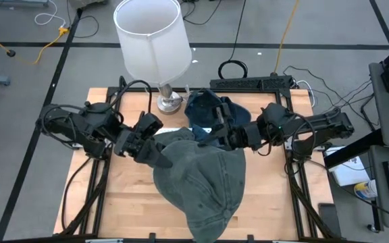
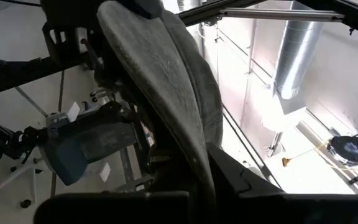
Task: Pick & Place hat
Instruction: Stack the right black cap on top of the other black cap on the shelf
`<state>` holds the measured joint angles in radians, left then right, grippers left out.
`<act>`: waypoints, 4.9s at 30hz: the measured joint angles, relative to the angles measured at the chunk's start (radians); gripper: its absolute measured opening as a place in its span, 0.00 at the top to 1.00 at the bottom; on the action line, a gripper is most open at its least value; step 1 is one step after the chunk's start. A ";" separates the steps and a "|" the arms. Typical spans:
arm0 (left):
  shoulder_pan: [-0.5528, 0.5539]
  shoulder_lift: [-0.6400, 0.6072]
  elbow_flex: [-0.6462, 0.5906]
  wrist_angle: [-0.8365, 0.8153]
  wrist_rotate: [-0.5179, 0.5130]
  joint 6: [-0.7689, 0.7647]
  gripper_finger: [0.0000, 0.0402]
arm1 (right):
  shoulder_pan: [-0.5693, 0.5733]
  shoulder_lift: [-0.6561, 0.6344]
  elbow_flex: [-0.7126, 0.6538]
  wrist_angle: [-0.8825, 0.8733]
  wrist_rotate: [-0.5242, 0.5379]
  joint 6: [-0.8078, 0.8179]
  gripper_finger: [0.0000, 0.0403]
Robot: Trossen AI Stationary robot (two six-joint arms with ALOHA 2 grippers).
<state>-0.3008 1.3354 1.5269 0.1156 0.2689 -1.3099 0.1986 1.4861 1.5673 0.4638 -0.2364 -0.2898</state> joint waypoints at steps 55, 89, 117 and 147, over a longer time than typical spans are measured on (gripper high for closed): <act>0.012 -0.237 0.000 -0.435 -0.430 0.453 0.98 | 0.138 -0.134 -0.002 -0.481 0.546 1.107 0.48; -0.012 -0.262 0.000 -0.615 -0.525 0.425 0.98 | 0.121 -0.117 -0.001 -0.378 0.474 1.136 0.95; -0.045 -0.351 0.000 -1.055 -0.532 0.534 0.69 | 0.069 -0.153 -0.001 -0.108 0.366 1.220 0.95; -0.095 -0.426 0.000 -1.045 -0.557 0.629 0.69 | -0.132 0.116 -0.001 0.015 0.217 1.412 0.95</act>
<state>-0.3954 0.9090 1.5272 -0.9295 -0.2886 -0.6812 0.0666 1.6016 1.5661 0.4789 -0.0192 1.1225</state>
